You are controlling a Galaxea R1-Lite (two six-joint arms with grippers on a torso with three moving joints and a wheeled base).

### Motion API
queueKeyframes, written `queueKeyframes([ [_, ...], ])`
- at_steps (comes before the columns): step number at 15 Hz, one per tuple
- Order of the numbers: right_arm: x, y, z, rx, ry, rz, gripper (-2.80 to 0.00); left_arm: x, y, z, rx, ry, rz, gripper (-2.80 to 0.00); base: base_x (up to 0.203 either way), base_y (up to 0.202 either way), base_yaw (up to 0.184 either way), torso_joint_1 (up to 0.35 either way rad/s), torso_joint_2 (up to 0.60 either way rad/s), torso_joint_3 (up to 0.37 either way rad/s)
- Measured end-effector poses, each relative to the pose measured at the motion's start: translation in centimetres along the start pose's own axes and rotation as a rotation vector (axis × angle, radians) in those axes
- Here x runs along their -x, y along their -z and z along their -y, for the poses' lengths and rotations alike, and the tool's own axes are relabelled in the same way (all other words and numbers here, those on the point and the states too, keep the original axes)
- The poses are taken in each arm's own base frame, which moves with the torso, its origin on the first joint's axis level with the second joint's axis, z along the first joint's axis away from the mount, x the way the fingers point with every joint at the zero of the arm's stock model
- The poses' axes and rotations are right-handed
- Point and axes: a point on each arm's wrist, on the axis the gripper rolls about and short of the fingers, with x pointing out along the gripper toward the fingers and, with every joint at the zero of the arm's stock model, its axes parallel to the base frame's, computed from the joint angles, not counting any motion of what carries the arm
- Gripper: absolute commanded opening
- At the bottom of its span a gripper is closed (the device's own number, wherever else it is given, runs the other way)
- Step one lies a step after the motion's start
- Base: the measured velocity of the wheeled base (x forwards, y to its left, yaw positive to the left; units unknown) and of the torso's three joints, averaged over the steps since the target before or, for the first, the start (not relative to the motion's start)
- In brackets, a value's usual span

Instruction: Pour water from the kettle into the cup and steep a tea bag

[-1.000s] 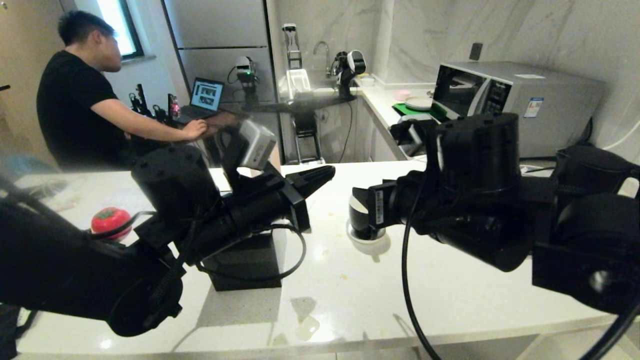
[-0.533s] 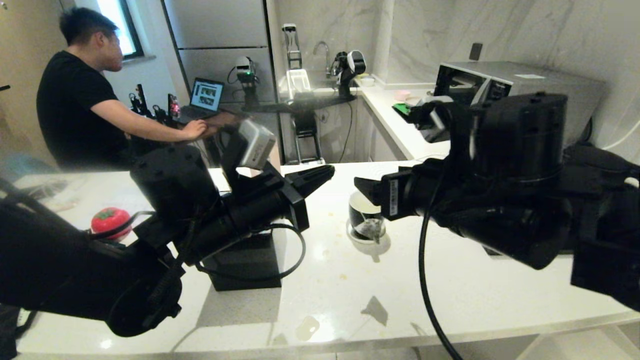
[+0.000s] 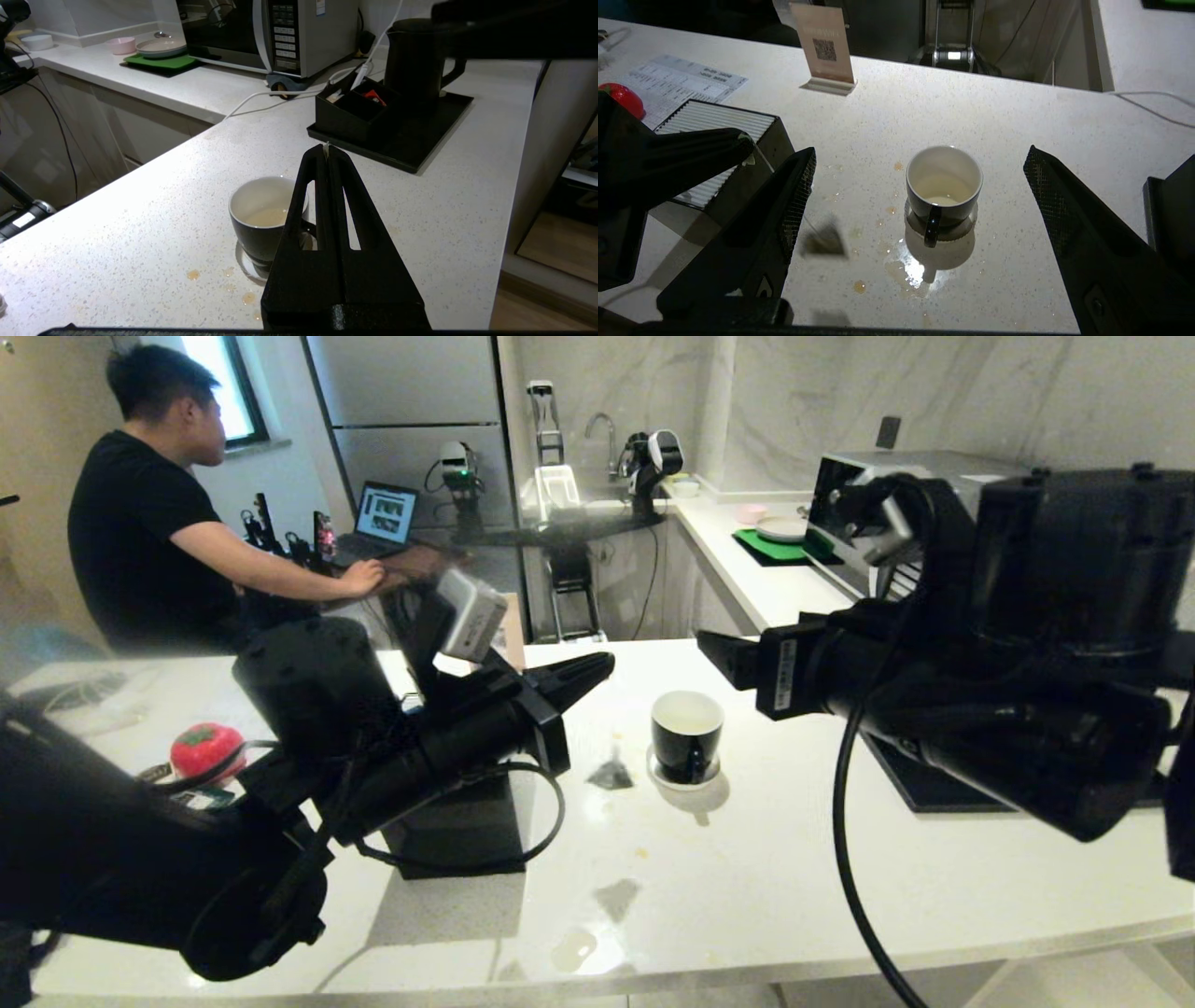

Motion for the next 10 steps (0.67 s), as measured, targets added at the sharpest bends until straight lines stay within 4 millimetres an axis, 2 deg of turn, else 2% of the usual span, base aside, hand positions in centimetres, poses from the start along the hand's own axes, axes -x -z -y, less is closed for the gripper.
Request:
queueKeyframes([
  [3, 1.1, 0.2, 0.9, 0.062, 0.012, 0.029, 0.00, 0.1, 0.1, 0.1, 0.001, 0.002, -0.004, -2.80, 0.000, 0.000, 0.000, 0.000, 0.00, 0.000],
  [4, 1.5, 0.2, 1.2, 0.068, 0.016, 0.042, -2.80, 0.2, 0.1, 0.1, 0.001, 0.003, -0.005, -2.80, 0.000, 0.000, 0.000, 0.000, 0.00, 0.000],
  [10, 3.8, 0.0, 2.8, 0.054, 0.046, 0.106, -2.80, 0.6, 0.2, 0.4, 0.005, 0.006, -0.014, -2.80, 0.000, 0.000, 0.000, 0.000, 0.00, 0.000],
])
